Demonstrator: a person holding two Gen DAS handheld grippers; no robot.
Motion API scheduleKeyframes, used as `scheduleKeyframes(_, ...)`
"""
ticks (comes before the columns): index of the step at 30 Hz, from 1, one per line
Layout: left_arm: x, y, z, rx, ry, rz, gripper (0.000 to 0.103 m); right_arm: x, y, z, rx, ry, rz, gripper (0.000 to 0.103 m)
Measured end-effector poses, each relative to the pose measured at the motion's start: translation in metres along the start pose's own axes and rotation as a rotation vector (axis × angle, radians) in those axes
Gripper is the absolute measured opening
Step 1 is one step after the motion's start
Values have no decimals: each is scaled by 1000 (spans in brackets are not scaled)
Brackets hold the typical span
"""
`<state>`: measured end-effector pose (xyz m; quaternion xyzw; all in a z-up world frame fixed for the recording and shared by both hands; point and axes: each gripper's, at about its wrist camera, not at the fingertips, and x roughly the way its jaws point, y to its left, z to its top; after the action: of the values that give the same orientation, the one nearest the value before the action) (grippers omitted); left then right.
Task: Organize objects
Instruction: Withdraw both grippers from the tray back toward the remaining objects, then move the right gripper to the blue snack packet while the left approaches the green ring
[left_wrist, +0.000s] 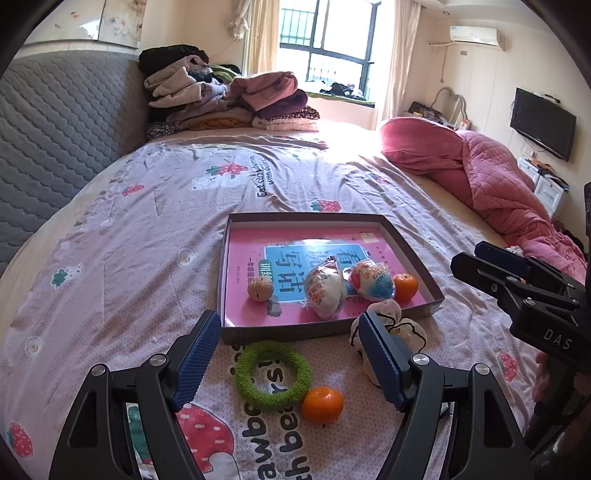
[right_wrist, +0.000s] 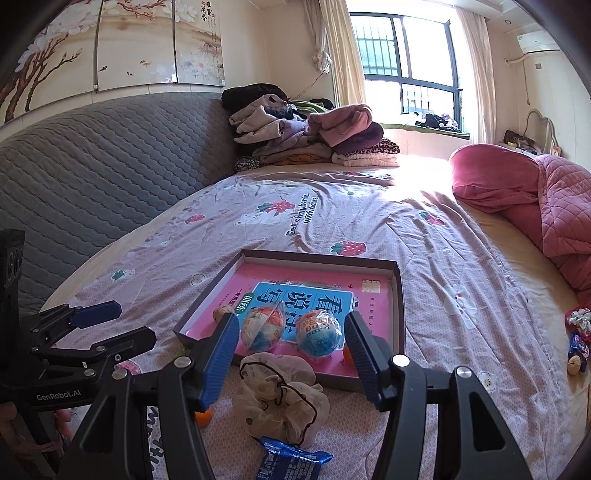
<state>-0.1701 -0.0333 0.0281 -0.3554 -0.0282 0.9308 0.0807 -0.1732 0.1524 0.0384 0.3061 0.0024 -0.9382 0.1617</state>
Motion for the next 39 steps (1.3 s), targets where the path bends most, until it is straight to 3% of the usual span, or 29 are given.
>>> scheduleKeyframes(18, 11, -4, -26, 6, 71, -13, 78, -4, -1, -22, 4, 34, -10, 59)
scheduleKeyframes(39, 20, -18, -60, 34, 160, -27, 78, 2, 4, -61, -11, 133, -22, 59)
